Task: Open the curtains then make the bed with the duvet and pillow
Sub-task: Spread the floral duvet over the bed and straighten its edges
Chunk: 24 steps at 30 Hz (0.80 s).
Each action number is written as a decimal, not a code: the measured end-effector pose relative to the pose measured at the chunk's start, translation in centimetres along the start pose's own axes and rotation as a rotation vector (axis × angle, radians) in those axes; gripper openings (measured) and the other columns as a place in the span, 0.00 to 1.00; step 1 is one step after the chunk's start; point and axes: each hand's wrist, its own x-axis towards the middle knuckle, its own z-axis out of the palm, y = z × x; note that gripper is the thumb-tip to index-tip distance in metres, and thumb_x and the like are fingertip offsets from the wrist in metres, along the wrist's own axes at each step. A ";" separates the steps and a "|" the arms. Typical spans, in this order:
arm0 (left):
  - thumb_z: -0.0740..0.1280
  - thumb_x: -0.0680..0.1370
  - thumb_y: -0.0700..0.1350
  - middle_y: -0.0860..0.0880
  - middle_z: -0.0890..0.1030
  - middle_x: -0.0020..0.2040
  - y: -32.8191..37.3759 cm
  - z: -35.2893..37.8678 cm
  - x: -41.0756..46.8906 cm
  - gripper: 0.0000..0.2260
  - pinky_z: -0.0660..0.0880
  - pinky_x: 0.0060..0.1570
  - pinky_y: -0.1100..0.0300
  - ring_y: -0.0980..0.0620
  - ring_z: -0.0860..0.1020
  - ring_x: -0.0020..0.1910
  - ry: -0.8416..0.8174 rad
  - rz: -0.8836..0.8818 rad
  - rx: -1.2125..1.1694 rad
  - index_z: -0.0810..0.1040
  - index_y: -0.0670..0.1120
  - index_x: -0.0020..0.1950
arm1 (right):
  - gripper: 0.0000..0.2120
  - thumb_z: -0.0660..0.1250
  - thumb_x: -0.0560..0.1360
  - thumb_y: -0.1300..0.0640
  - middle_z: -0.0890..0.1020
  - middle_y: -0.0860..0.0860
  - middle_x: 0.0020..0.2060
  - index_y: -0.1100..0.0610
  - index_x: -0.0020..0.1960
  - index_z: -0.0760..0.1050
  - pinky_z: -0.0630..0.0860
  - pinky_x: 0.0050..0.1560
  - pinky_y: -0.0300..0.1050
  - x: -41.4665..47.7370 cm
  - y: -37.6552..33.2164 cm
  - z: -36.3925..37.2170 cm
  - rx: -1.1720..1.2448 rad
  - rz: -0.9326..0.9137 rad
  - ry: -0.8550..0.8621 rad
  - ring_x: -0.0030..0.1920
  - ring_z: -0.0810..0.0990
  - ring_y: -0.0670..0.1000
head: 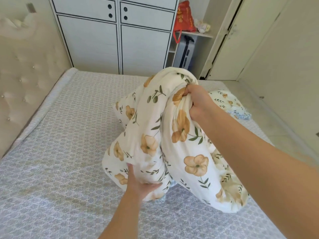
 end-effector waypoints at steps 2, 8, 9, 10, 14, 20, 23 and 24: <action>0.57 0.83 0.36 0.40 0.68 0.72 1.8 2.1 1.1 0.14 0.79 0.36 0.69 0.67 0.82 0.38 -0.016 0.087 -0.207 0.69 0.47 0.67 | 0.14 0.53 0.70 0.72 0.82 0.56 0.35 0.63 0.44 0.76 0.83 0.36 0.54 0.0 0.7 -1.1 -0.006 0.023 0.014 0.35 0.83 0.57; 0.54 0.83 0.50 0.43 0.85 0.44 9.5 2.6 -0.3 0.14 0.82 0.35 0.48 0.39 0.82 0.45 -0.001 0.293 -0.056 0.76 0.52 0.62 | 0.10 0.54 0.68 0.69 0.80 0.55 0.34 0.60 0.37 0.73 0.82 0.46 0.51 0.7 0.8 -5.5 -0.054 0.020 0.150 0.37 0.82 0.57; 0.57 0.82 0.50 0.43 0.85 0.47 11.1 2.4 -0.9 0.12 0.82 0.40 0.44 0.39 0.83 0.47 0.017 0.321 0.010 0.79 0.51 0.57 | 0.10 0.54 0.68 0.69 0.79 0.54 0.32 0.60 0.35 0.70 0.82 0.43 0.48 1.3 0.4 -6.6 -0.079 0.014 0.222 0.34 0.80 0.56; 0.60 0.80 0.50 0.44 0.84 0.51 12.6 2.4 -1.9 0.12 0.80 0.47 0.42 0.40 0.82 0.50 0.047 0.349 0.075 0.81 0.49 0.55 | 0.10 0.54 0.69 0.69 0.77 0.54 0.30 0.59 0.34 0.69 0.81 0.37 0.43 1.9 0.0 -7.7 -0.119 0.002 0.307 0.32 0.78 0.54; 0.68 0.74 0.47 0.45 0.81 0.46 18.4 3.3 -6.1 0.12 0.76 0.38 0.55 0.47 0.79 0.42 0.289 0.539 0.376 0.74 0.45 0.55 | 0.11 0.57 0.77 0.67 0.73 0.54 0.38 0.61 0.57 0.72 0.74 0.40 0.45 4.2 0.9 -10.9 -0.351 0.015 0.564 0.34 0.72 0.51; 0.70 0.73 0.46 0.40 0.82 0.49 23.0 5.2 -12.2 0.17 0.78 0.55 0.48 0.42 0.82 0.49 0.319 0.481 0.732 0.76 0.40 0.59 | 0.29 0.71 0.74 0.49 0.71 0.53 0.67 0.53 0.70 0.64 0.74 0.49 0.43 1.7 6.5 -5.7 -0.685 -0.236 0.078 0.61 0.73 0.53; 0.69 0.75 0.46 0.39 0.83 0.51 21.6 6.0 -13.6 0.14 0.78 0.57 0.46 0.41 0.81 0.53 0.293 0.506 0.755 0.77 0.39 0.57 | 0.48 0.74 0.63 0.33 0.66 0.45 0.70 0.47 0.75 0.57 0.69 0.57 0.41 -1.7 10.5 1.2 -0.881 -0.155 -0.470 0.65 0.68 0.44; 0.69 0.75 0.46 0.41 0.83 0.48 21.0 6.4 -13.9 0.12 0.79 0.54 0.48 0.43 0.82 0.49 0.272 0.509 0.765 0.78 0.40 0.53 | 0.51 0.75 0.61 0.33 0.66 0.43 0.70 0.47 0.76 0.55 0.69 0.61 0.44 -2.5 12.0 2.9 -0.996 -0.189 -0.540 0.66 0.67 0.44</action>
